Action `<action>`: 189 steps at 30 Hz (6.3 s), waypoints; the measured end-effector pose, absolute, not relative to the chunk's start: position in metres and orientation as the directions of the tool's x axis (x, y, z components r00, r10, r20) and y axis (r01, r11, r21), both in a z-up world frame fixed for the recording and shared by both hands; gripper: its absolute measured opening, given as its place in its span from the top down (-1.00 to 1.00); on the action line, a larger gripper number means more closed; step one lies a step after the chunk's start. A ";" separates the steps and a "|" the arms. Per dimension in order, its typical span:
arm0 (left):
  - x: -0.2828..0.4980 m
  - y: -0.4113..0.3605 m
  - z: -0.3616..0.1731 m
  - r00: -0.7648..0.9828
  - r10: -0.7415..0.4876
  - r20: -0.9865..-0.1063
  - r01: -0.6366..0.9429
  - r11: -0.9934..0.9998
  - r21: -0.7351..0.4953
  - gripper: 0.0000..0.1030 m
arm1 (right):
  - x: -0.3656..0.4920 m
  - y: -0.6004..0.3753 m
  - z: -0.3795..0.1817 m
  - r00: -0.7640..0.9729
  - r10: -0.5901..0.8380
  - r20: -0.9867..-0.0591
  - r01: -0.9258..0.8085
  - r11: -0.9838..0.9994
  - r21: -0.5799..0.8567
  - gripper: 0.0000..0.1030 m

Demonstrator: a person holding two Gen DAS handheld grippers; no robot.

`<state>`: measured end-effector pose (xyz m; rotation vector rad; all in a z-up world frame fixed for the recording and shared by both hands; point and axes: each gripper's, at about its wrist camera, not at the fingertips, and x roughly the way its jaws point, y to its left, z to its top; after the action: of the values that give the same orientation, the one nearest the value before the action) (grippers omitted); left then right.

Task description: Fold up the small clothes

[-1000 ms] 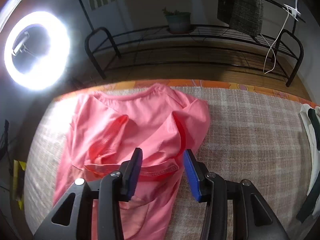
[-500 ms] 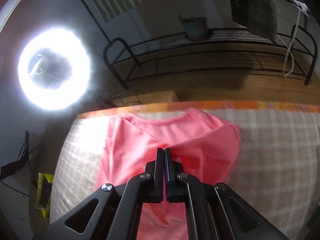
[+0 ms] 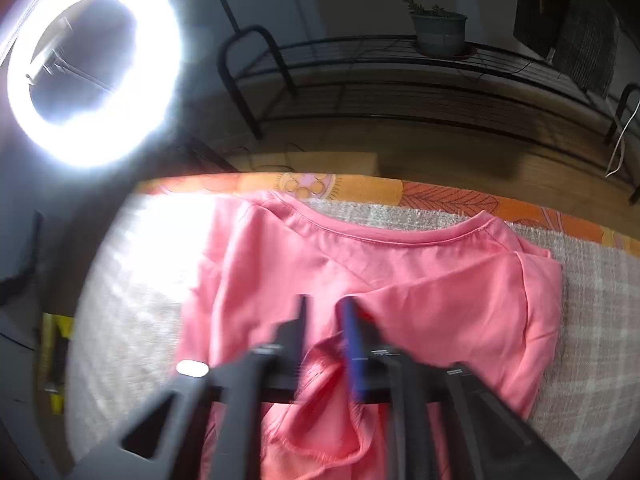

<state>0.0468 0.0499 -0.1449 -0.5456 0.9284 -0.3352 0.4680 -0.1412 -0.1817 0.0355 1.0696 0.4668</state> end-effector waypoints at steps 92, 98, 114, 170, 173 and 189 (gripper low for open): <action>0.007 0.087 -0.203 0.352 -0.455 -0.818 -0.081 0.855 -0.511 0.39 | 0.002 -0.291 -0.225 0.143 0.635 -0.759 -0.295 0.760 0.580 0.32; 0.007 0.080 -0.204 0.345 -0.455 -0.821 -0.061 0.862 -0.504 0.39 | 0.007 -0.290 -0.229 0.122 0.677 -0.726 -0.277 0.726 0.630 0.44; 0.021 0.071 -0.186 0.388 -0.564 -0.729 -0.031 0.782 -0.622 0.99 | 0.006 -0.282 -0.223 0.119 0.728 -0.675 -0.264 0.679 0.685 0.97; 0.249 0.072 -0.182 0.453 -0.515 -0.728 -0.101 0.782 -0.616 0.99 | 0.193 -0.297 -0.182 0.343 0.610 -0.714 -0.147 0.786 0.601 0.97; 0.252 0.072 -0.181 0.465 -0.485 -0.741 -0.102 0.802 -0.589 0.99 | 0.199 -0.297 -0.182 0.353 0.610 -0.710 -0.147 0.785 0.601 0.97; 0.230 0.055 -0.170 0.432 -0.475 -0.766 0.040 0.859 -0.510 0.98 | 0.179 -0.280 -0.160 0.287 0.614 -0.735 -0.381 0.777 0.501 0.55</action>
<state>0.2300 0.0553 -0.1703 -0.4549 1.0846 -0.3354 0.1790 -0.2796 -0.1598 0.2474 1.0923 0.6735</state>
